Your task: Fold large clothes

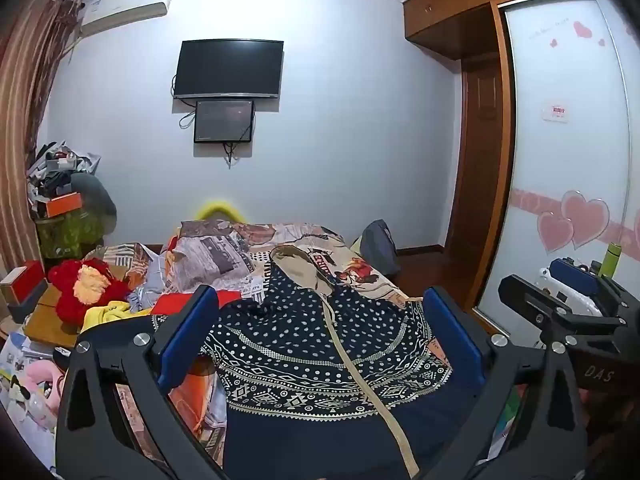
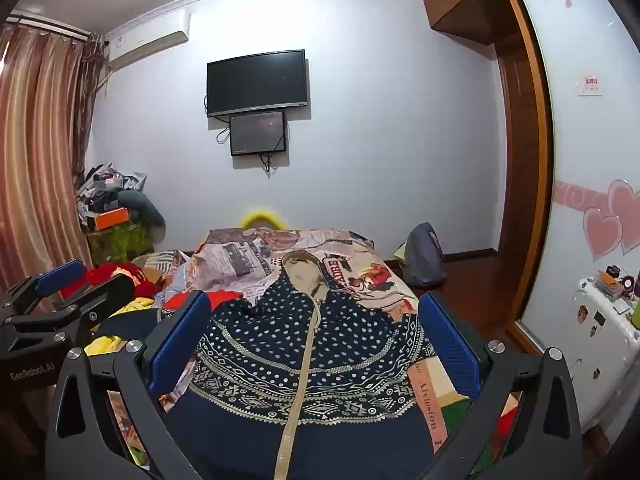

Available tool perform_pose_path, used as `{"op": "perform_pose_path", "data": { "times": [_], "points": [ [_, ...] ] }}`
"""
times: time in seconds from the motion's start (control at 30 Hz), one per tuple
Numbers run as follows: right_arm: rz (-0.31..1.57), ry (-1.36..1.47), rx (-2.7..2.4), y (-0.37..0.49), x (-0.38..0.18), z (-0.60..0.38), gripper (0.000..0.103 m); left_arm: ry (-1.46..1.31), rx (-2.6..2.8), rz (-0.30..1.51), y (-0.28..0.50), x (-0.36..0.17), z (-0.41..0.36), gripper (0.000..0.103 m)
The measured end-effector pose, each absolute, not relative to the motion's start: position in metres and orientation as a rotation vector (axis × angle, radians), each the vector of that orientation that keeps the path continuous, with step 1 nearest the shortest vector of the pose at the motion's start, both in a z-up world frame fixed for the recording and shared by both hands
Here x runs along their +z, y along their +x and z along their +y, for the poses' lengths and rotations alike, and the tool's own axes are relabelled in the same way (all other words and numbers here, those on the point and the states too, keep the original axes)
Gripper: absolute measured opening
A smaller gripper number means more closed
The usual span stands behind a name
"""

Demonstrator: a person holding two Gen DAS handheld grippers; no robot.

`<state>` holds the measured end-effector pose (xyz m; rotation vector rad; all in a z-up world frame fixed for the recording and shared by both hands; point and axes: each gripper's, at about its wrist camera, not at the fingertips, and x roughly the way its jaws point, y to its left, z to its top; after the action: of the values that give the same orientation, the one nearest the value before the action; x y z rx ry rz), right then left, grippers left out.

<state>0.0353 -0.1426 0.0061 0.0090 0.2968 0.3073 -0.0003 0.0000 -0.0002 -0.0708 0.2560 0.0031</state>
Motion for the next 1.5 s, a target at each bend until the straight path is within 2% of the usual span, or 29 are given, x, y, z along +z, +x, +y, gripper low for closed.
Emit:
{"op": "perform_pose_path", "data": {
  "times": [1.5],
  "points": [
    [0.347,0.039,0.305,0.048,0.002,-0.145,0.103,-0.074,0.007,0.31,0.012,-0.01,0.008,0.103]
  ]
}}
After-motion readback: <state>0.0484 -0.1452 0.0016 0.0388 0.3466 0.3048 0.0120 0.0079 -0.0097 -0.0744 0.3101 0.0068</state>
